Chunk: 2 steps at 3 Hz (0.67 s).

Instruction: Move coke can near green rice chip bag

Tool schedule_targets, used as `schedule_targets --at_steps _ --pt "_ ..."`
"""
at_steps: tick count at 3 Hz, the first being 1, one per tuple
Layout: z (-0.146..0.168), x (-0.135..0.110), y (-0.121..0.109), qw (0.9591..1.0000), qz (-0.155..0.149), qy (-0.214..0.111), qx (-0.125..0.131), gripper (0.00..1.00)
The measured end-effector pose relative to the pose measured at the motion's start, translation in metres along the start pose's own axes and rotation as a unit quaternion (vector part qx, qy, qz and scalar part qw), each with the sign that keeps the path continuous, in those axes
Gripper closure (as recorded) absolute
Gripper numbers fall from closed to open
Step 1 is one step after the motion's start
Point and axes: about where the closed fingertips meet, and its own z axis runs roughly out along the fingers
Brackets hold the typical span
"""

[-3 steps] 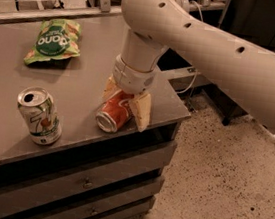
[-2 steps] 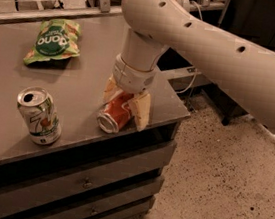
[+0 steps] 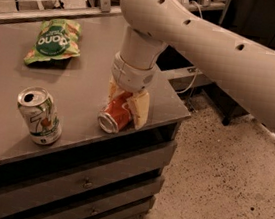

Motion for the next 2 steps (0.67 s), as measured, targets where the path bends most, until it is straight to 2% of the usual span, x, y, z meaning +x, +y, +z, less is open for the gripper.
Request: schedule_targets --at_steps 1,2 --pt "-0.017 -0.006 -0.003 0.9998 0.008 0.008 0.018 1.00" --pt "-0.050 -0.004 0.000 0.9970 0.034 0.021 0.067 1.00"
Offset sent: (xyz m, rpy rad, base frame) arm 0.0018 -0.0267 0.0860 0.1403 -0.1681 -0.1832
